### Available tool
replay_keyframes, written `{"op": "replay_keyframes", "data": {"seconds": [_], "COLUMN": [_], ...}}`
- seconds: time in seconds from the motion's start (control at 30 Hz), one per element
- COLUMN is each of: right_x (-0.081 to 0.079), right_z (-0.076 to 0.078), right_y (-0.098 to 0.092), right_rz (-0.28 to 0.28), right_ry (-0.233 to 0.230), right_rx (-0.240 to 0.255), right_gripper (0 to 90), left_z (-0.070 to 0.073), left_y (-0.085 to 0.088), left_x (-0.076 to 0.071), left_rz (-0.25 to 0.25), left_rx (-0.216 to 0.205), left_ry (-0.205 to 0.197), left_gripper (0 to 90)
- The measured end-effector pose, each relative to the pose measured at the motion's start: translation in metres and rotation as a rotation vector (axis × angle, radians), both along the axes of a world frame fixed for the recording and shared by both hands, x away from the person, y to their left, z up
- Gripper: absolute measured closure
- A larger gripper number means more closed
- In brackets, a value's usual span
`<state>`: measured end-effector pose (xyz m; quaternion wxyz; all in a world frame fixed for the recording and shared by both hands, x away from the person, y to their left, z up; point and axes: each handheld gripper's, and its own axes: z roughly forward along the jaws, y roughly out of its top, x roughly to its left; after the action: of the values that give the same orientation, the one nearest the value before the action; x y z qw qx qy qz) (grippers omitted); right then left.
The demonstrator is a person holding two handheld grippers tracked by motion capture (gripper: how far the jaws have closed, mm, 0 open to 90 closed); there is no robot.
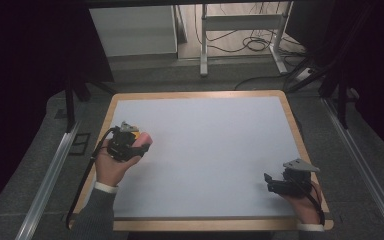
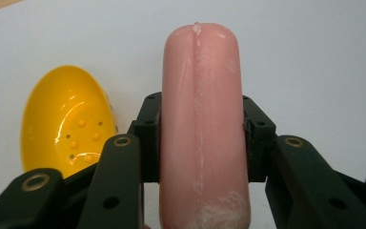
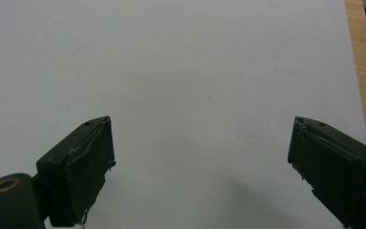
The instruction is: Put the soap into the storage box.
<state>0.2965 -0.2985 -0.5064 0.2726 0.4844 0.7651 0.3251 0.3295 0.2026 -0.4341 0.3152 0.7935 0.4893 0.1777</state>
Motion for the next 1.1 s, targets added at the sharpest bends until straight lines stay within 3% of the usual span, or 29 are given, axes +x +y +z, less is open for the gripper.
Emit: {"op": "replay_keyframes", "data": {"seconds": [0.17,0.53,1.1], "right_x": [0.0,0.0,0.0], "right_z": [0.0,0.0,-0.001], "right_y": [-0.001,-0.001,-0.001], "right_rz": [-0.007,-0.008,-0.008], "right_ry": [-0.005,-0.003,-0.001], "right_rx": [0.004,0.003,0.003], "right_gripper": [8.1,8.1,8.1], "left_z": [0.002,0.002,0.005], "left_y": [0.003,0.01,0.021], "left_x": [0.002,0.009,0.018], "left_rz": [0.01,0.03,0.067], "left_rx": [0.004,0.016,0.014], "left_ry": [-0.017,0.0,-0.007], "left_gripper": [59.9,60.0,59.9]}}
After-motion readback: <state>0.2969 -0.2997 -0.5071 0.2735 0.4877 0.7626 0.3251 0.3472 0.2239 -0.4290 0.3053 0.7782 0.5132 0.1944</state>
